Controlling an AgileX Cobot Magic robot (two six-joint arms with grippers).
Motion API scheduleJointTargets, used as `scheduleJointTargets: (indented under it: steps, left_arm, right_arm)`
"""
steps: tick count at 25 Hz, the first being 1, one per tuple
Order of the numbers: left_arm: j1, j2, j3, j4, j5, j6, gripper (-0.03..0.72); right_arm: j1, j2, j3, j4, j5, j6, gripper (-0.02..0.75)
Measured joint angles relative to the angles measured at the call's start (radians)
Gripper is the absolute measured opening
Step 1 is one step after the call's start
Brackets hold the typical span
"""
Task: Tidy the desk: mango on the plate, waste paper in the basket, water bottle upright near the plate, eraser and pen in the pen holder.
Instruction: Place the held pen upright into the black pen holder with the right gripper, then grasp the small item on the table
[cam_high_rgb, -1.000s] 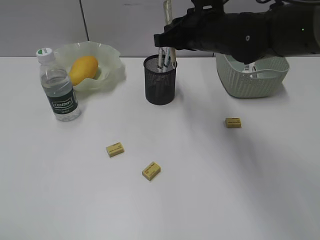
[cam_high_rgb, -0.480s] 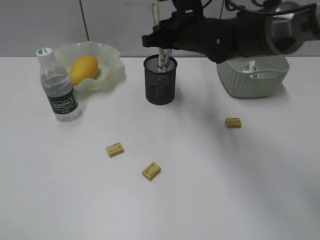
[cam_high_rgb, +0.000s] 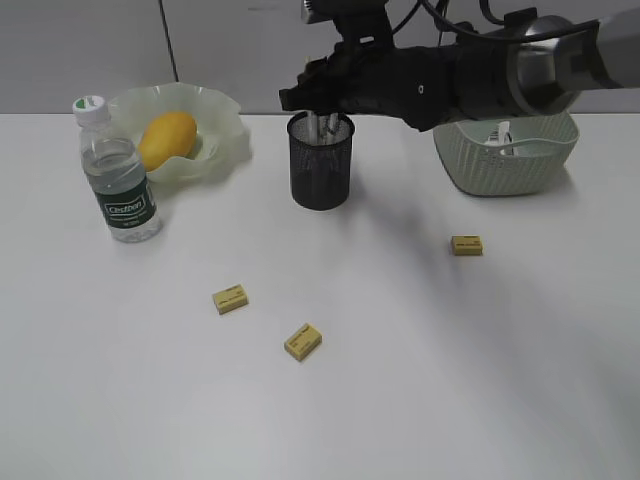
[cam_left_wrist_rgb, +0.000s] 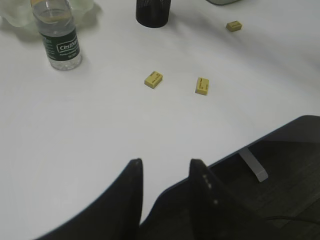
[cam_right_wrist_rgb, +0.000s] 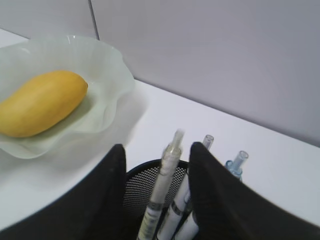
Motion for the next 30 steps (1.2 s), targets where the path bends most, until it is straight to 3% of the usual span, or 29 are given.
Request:
scheduleJointTargets:
  steps: [4,8,11,17,21,24,30]
  left_arm:
    - [0.000,0.000,0.000,0.000,0.000,0.000,0.239]
    - [0.000,0.000,0.000,0.000,0.000,0.000,0.239]
    - [0.000,0.000,0.000,0.000,0.000,0.000,0.239]
    - [0.000,0.000,0.000,0.000,0.000,0.000,0.239]
    - [0.000,0.000,0.000,0.000,0.000,0.000,0.239]
    - [0.000,0.000,0.000,0.000,0.000,0.000,0.239]
    - [0.000,0.000,0.000,0.000,0.000,0.000,0.239]
  right_arm:
    - [0.000,0.000,0.000,0.000,0.066,0.000,0.433]
    - [0.000,-0.038,0.000,-0.009,0.208,-0.001,0.459]
    - [0.000,-0.095,-0.023,-0.040,0.423,-0.003,0.462]
    - [0.000,-0.187,-0.095,-0.079,1.001,-0.005,0.463]
    - [0.000,-0.241,-0.101,-0.096,1.264,-0.005,0.465]
    - [0.000,-0.290,-0.101,-0.103,1.377,-0.001,0.465]
    - [0.000,-0.461,0.040,-0.105,1.406,0.027,0.465]
